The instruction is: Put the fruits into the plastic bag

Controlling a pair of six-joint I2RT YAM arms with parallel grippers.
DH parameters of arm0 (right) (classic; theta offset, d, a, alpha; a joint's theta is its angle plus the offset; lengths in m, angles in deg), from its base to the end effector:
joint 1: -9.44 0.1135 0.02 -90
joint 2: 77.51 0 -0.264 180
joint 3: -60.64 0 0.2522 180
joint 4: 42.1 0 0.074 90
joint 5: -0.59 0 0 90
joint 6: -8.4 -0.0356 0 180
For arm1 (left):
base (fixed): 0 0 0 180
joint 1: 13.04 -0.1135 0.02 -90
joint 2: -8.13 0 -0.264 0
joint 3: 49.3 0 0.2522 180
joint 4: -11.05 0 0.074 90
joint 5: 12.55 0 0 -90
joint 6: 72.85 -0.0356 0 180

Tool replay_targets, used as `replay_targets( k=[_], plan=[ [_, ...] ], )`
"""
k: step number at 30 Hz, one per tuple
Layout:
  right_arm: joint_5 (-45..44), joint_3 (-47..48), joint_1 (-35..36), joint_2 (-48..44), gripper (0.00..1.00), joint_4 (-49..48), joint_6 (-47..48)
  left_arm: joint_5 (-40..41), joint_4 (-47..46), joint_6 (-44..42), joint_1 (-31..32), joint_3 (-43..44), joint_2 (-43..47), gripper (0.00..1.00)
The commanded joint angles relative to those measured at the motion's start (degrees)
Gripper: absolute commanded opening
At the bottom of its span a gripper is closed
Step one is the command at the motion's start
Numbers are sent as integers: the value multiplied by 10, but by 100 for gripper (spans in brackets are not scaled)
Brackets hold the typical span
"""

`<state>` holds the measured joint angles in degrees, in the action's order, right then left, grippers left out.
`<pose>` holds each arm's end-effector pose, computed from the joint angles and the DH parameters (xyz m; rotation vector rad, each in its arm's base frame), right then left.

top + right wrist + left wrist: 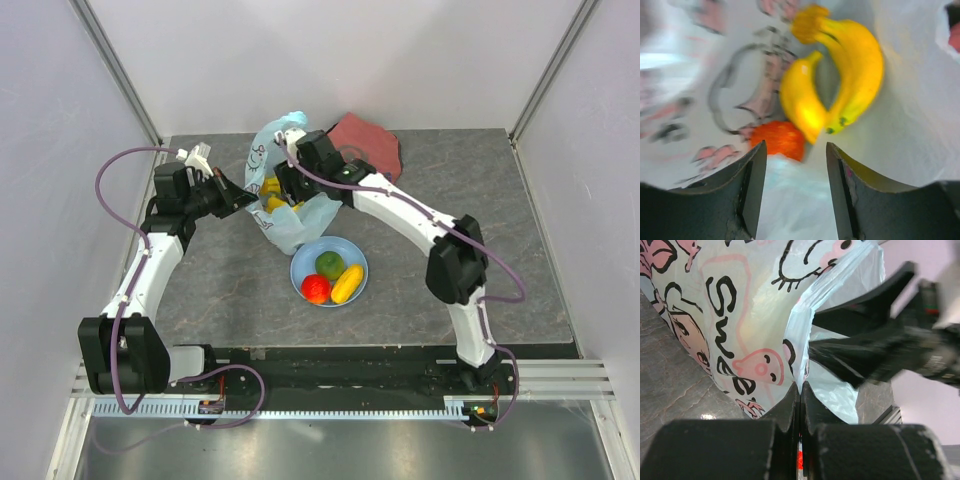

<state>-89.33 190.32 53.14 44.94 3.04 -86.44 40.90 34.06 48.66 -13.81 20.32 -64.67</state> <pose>0.3602 0.3443 0.3007 -0.7568 2.1431 0.4580 0.2861 -0.0174 0.3064 -0.1631 2.0626 -0.9798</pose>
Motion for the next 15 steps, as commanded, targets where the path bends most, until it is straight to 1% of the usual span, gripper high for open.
replay_targets(
  k=[1, 2, 3, 4, 8, 10, 11, 14, 15],
  plan=[
    [194, -79, -12, -117, 58, -190, -54, -2, -20, -3, 1, 0, 8, 2],
    [211, -98, -13, -146, 58, -214, -55, -1, -20, -3, 1, 0, 9, 2],
    [226, -138, -12, -160, 58, -255, -57, 1, -20, -3, 1, -1, 9, 2],
    [246, -157, -12, -187, 58, -271, -58, 1, -20, -3, 1, -1, 8, 1],
    [260, -257, -13, -254, 59, -302, -44, 5, -20, 0, 2, 2, 5, 2],
    [238, -297, -12, -299, 59, -299, -22, 8, -19, 3, 1, 3, 2, 2],
    [224, -340, -12, -312, 59, -294, -11, 10, -19, 4, 2, 3, 0, 2],
    [173, -410, -13, -355, 59, -246, 35, 13, -19, 7, 2, 6, -6, 2],
    [160, -424, -12, -365, 59, -215, 40, 13, -20, 7, 1, 7, -6, 2]
  ],
)
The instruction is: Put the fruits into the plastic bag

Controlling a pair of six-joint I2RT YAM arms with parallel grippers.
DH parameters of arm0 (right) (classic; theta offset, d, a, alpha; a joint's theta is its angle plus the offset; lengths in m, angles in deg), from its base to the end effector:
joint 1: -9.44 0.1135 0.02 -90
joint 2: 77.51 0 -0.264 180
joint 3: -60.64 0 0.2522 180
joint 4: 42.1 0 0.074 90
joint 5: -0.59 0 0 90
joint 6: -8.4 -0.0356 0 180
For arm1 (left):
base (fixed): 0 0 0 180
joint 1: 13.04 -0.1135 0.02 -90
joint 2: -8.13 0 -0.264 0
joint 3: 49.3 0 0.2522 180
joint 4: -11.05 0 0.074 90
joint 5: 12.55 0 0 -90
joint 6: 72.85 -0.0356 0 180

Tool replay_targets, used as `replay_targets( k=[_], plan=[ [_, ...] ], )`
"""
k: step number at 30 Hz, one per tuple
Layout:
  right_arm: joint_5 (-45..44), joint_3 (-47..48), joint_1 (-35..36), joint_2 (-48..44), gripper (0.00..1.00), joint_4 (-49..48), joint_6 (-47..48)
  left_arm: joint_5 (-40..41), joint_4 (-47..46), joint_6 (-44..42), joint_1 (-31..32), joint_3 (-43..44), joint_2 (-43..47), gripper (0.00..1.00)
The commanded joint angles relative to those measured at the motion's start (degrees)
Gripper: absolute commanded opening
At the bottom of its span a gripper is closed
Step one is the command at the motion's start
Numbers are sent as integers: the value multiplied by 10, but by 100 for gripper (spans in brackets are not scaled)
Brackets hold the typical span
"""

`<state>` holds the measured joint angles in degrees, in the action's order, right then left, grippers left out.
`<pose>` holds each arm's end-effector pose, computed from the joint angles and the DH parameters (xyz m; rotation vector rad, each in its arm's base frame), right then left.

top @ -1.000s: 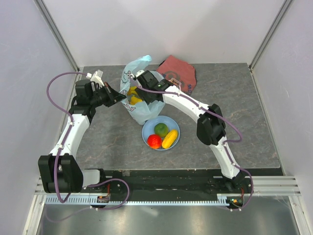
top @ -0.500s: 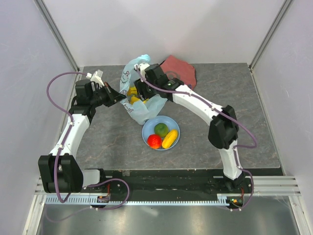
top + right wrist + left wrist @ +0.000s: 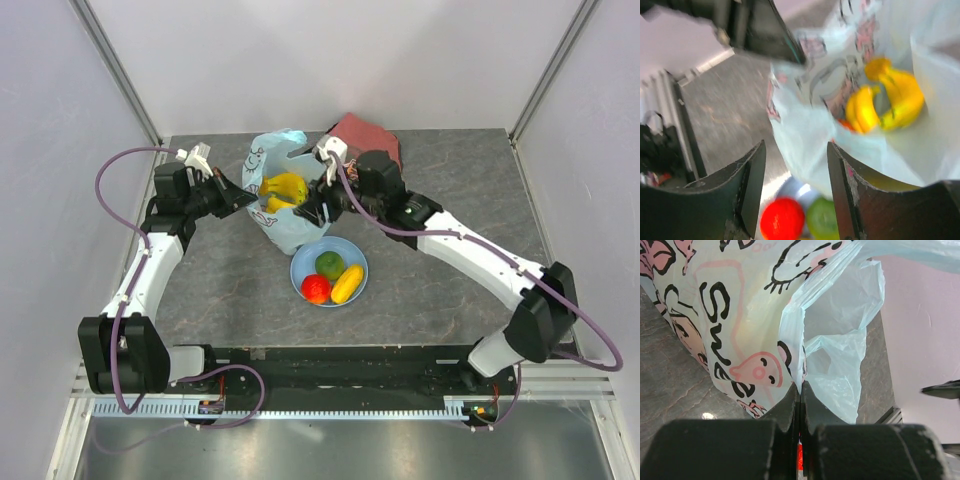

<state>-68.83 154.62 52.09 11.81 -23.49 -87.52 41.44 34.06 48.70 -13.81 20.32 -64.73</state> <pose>0.2654 0.2615 0.3721 -0.8451 1.6991 0.9152 0.2864 -0.0171 0.3061 -0.1709 2.0633 -0.9708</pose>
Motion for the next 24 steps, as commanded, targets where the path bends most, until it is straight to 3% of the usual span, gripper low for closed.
replay_targets(
  k=[1, 6, 10, 24],
  plan=[
    [-55, -82, -1, -53, 59, 63, 59, 8, -19, 6, 2, 7, -5, 2],
    [-108, -186, -1, -115, 60, 94, 82, 9, -15, 3, 1, 17, -13, 2],
    [-127, -211, -1, -102, 60, 119, 88, 4, -14, 4, 1, 22, -20, 2],
    [-174, -104, 27, 68, 59, 160, 79, 13, 1, -2, 1, 18, -2, 1]
  ],
)
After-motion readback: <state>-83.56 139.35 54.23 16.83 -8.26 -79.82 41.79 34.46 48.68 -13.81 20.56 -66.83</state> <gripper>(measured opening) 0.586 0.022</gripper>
